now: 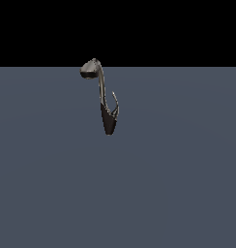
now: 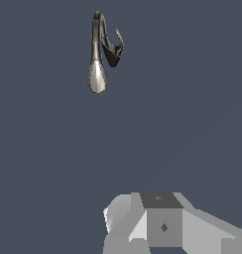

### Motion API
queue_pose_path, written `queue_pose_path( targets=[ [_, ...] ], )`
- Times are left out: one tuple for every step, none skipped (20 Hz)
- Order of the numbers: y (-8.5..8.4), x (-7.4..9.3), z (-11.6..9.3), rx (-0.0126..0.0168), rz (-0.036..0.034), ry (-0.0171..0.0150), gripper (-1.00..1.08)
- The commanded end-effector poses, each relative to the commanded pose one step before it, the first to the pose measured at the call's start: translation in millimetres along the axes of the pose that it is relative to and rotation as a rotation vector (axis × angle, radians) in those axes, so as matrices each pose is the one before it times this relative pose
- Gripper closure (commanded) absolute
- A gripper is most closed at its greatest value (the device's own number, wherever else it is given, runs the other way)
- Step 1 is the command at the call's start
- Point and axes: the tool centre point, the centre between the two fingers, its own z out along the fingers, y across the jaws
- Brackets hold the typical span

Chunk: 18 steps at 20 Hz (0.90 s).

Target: Turn on the faucet by rotating a designated handle.

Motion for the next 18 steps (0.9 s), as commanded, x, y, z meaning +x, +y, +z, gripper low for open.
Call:
queue_pose_path(
  targets=[
    [0.01,0.0,0.0,0.0,0.0,0.0,1.08],
    [-0.35,0.07,0.02,0.00035,-0.00131,0.00026,1.08],
    [-1.03,0.18,0.04,0.00114,-0.00403,0.00079,1.08],
    [-1.66,0.29,0.08,0.00183,-0.0065,0.00127,1.08],
    [-2.28,0.38,0.1,0.00249,-0.00897,0.00175,1.08],
    [-2.84,0.46,0.14,0.00305,-0.01129,0.00222,1.08],
    [-3.03,0.45,0.15,0.00318,-0.01225,0.00242,1.08],
    [-2.34,0.29,0.11,0.00236,-0.00973,0.00193,1.08],
    [-1.61,0.15,0.07,0.00151,-0.00695,0.00139,1.08],
    [-0.91,0.02,0.04,0.00074,-0.00422,0.00086,1.08],
    [-0.29,-0.07,0.0,0.0001,-0.00165,0.00035,1.08],
    [0.26,-0.07,-0.01,-0.00032,0.00091,-0.00018,1.08],
    [0.46,0.12,0.0,-0.00012,0.0027,-0.00057,1.08],
    [0.08,0.52,0.06,0.00088,0.00255,-0.0006,1.08],
    [-0.3,0.92,0.11,0.00181,0.0026,-0.00067,1.08],
    [-0.4,1.3,0.17,0.00266,0.00348,-0.00091,1.08],
    [-0.49,1.65,0.22,0.00331,0.00463,-0.00121,1.08],
    [-0.55,1.98,0.27,0.0039,0.00587,-0.00152,1.08]
  ],
)
